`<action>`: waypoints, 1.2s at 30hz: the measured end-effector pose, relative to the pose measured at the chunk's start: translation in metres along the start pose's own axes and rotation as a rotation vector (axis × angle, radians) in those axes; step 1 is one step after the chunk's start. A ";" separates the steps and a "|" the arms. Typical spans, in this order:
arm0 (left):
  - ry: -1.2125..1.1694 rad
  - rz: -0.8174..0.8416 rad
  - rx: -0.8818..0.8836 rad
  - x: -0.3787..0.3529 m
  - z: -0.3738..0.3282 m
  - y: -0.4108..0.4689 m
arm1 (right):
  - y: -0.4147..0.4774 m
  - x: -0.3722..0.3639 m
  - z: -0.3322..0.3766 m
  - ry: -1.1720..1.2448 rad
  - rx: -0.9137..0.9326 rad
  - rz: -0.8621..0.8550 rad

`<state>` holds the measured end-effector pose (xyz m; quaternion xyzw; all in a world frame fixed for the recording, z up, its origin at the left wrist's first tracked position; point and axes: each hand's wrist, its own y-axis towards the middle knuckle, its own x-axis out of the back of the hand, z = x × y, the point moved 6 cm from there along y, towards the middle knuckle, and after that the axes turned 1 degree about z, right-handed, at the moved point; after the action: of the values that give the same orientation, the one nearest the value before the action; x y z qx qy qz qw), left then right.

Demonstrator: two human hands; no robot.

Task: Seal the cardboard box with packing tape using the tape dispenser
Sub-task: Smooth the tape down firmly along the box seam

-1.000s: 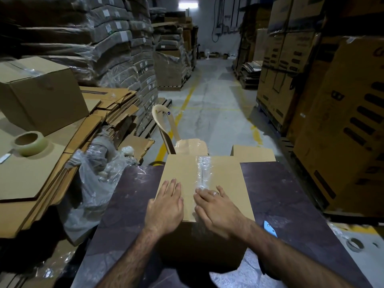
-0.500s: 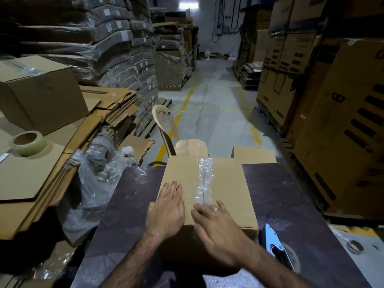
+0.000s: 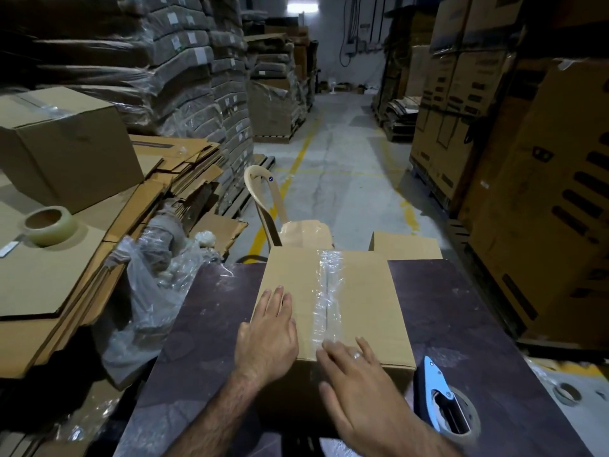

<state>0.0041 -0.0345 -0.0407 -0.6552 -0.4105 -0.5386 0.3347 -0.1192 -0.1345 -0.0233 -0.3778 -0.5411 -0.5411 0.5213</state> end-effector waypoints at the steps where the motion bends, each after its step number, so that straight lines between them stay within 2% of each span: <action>1: 0.007 0.000 -0.001 -0.001 0.000 0.000 | 0.005 -0.001 -0.005 0.007 -0.006 0.030; 6: 0.006 0.026 -0.004 -0.002 0.001 -0.001 | 0.047 0.001 -0.035 0.017 -0.068 0.070; 8: -0.011 0.032 0.003 0.000 0.000 -0.002 | 0.036 -0.003 -0.028 0.031 -0.052 0.089; 12: -0.024 0.019 0.008 -0.001 -0.002 -0.002 | -0.007 0.001 -0.007 -0.017 -0.009 -0.003; 15: -0.013 0.026 0.005 -0.002 -0.001 -0.002 | 0.018 0.001 -0.019 0.040 -0.019 0.095; 20: -0.019 0.038 0.010 0.000 -0.001 -0.004 | 0.045 -0.004 -0.027 0.008 -0.062 0.118; 24: -0.028 0.026 0.017 0.000 -0.002 -0.003 | 0.001 -0.002 -0.007 0.048 -0.004 0.005; 31: 0.000 0.042 0.011 -0.001 0.000 -0.003 | 0.064 -0.005 -0.038 -0.024 -0.089 0.096; 36: -0.012 0.040 0.003 0.002 -0.004 -0.004 | 0.013 0.003 -0.010 0.123 0.007 0.075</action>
<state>-0.0007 -0.0357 -0.0386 -0.6661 -0.4003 -0.5272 0.3439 -0.1050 -0.1434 -0.0189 -0.3619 -0.4955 -0.5414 0.5748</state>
